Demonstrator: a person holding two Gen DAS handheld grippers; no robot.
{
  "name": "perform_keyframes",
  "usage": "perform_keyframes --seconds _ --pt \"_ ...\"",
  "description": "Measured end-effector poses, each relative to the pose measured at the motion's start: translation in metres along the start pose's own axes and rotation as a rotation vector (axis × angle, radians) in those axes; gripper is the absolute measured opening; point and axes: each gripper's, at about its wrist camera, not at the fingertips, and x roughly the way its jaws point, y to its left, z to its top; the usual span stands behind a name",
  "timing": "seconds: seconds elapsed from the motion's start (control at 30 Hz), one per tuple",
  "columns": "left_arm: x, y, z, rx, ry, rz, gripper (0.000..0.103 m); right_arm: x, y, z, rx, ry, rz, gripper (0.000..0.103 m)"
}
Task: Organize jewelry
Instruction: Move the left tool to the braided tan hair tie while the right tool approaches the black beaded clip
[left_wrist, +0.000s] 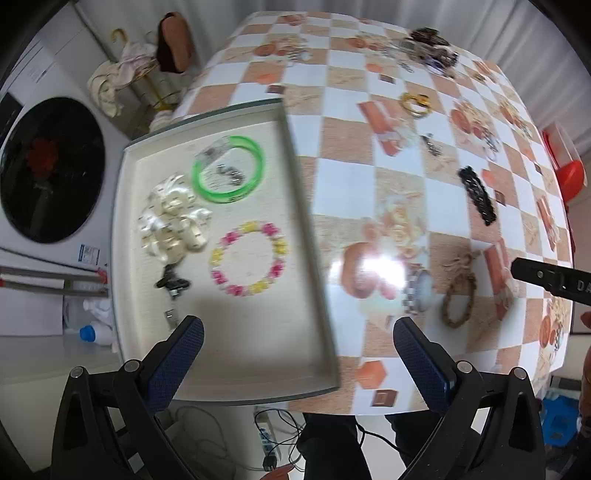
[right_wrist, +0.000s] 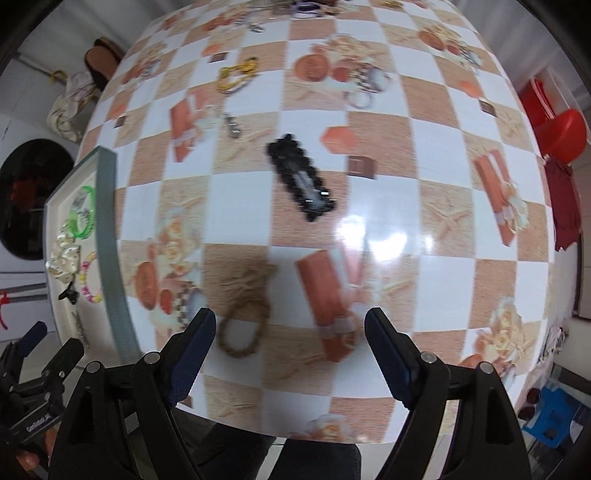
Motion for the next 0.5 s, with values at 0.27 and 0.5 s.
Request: perform_keyframes --seconds 0.27,0.5 --pt "0.003 -0.038 0.003 0.045 0.008 -0.019 0.103 0.004 -0.022 0.012 -0.001 0.003 -0.005 0.085" --pt "0.012 -0.067 0.007 0.037 0.037 -0.041 0.103 0.009 -0.029 0.033 -0.04 0.0 0.01 0.085"
